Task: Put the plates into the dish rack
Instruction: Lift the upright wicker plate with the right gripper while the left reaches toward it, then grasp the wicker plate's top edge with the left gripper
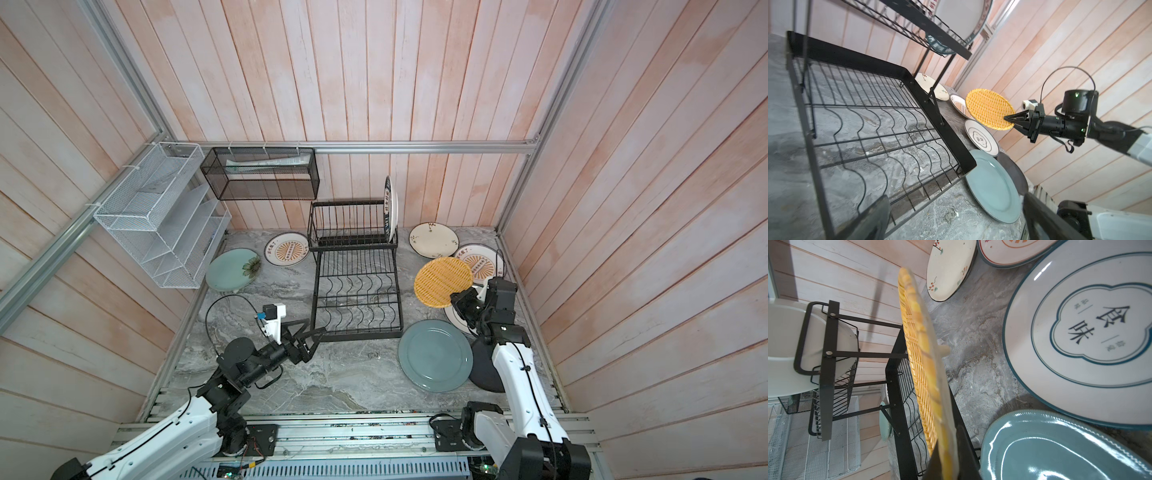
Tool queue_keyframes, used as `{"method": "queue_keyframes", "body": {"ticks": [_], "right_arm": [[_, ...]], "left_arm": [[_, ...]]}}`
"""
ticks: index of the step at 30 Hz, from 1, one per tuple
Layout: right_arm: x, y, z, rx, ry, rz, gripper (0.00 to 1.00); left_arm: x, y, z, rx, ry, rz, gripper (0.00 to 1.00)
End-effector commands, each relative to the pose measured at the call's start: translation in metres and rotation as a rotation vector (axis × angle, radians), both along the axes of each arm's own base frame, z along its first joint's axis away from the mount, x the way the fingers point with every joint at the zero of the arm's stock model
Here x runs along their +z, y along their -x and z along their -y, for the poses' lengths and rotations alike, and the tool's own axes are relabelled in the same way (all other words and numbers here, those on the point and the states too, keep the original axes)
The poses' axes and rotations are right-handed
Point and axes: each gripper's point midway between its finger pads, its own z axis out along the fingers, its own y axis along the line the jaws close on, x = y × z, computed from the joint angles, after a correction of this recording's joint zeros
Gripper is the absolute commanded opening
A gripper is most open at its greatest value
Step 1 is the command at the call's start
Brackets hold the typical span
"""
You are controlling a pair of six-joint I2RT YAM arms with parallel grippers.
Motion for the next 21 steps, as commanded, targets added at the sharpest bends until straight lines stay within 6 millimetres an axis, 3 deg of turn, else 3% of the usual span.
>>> {"method": "queue_keyframes", "body": {"ticks": [1,7,8,13,18,21], "right_arm": [[-0.003,0.013,-0.005,0.022,-0.009,-0.013,0.00],[-0.003,0.024,-0.016,0.035,-0.093,-0.043,0.00],[-0.003,0.026,-0.019,0.039,-0.114,-0.045,0.00],[0.009,0.033,-0.030,0.069,-0.175,-0.037,0.00],[0.026,0.043,-0.032,0.069,-0.184,-0.017,0.00],[0.031,0.048,-0.037,0.090,-0.206,-0.020,0.00]], "left_arm": [[0.027,-0.006,0.039,-0.035,-0.096,0.166,1.00],[0.043,-0.014,0.130,-0.182,-0.279,0.429,1.00],[0.044,-0.003,0.150,-0.232,-0.325,0.516,1.00],[0.028,0.015,0.213,-0.332,-0.586,0.834,1.00],[0.017,0.010,0.245,-0.277,-0.740,0.991,0.93],[0.008,0.002,0.254,-0.243,-0.831,1.032,0.80]]}}
